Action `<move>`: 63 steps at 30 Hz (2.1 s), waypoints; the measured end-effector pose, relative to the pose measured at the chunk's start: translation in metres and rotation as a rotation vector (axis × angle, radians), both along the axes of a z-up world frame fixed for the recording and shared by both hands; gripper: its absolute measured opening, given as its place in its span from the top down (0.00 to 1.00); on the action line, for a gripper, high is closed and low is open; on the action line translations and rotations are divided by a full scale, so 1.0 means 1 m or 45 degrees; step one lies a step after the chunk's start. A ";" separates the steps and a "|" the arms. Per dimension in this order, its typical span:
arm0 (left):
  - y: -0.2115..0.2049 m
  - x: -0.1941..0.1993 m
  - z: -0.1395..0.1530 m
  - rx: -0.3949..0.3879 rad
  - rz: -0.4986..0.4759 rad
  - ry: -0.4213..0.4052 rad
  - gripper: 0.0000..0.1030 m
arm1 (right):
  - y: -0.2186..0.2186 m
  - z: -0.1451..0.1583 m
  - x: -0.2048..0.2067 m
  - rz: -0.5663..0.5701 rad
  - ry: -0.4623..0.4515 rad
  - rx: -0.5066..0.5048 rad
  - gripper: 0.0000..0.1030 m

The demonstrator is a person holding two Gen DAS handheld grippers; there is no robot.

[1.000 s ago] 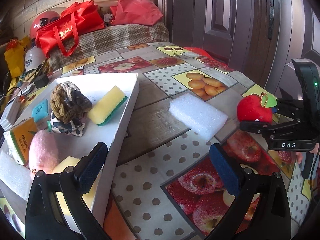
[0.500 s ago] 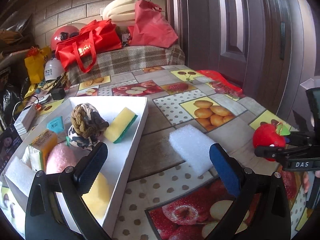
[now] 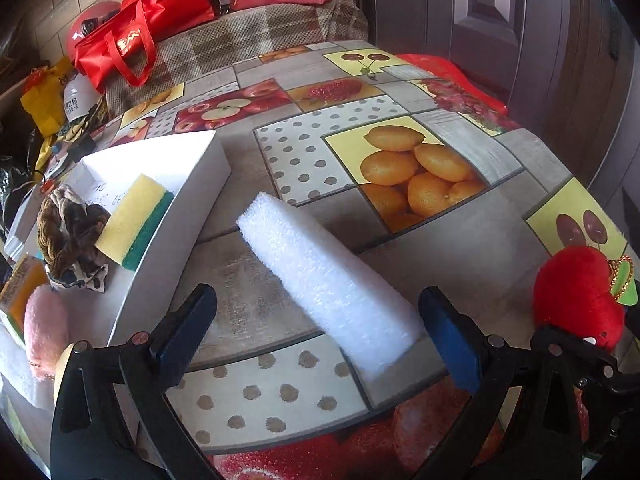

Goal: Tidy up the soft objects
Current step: 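Grasp the white foam block with the left tool while the right tool holds the apple plush, then carry the white foam block over the box while the right tool carries the apple plush there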

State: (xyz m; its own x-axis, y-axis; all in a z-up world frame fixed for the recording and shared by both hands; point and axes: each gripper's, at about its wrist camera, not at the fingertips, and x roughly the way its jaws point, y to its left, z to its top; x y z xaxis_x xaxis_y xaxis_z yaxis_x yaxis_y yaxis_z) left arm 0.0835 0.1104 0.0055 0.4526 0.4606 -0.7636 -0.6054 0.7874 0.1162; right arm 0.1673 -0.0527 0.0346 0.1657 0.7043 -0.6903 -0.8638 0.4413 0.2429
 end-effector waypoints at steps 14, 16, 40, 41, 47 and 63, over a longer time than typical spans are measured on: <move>0.006 0.001 0.003 -0.118 -0.056 -0.126 0.05 | -0.002 0.000 0.001 -0.011 0.021 0.009 0.41; 0.003 0.005 0.004 -0.079 -0.066 -0.112 0.05 | -0.002 0.000 0.001 -0.009 0.023 0.010 0.41; -0.026 -0.060 0.036 0.198 -0.234 -0.365 0.72 | -0.014 0.023 -0.013 -0.098 -0.144 0.177 0.42; -0.029 -0.065 0.038 0.223 -0.234 -0.382 0.73 | -0.017 0.027 -0.018 -0.112 -0.178 0.216 0.42; -0.040 -0.089 0.045 0.300 -0.259 -0.459 0.73 | -0.021 0.043 -0.041 -0.171 -0.294 0.372 0.42; -0.037 -0.158 0.054 0.373 -0.209 -0.631 0.73 | -0.017 0.057 -0.083 -0.244 -0.461 0.497 0.42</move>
State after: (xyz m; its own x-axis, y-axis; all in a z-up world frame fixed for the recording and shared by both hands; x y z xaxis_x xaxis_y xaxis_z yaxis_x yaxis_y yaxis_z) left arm -0.0749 0.0731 0.0597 0.8055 0.5140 -0.2950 -0.5162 0.8530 0.0769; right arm 0.0841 -0.0700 0.0911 0.4935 0.8299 -0.2601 -0.8357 0.5354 0.1227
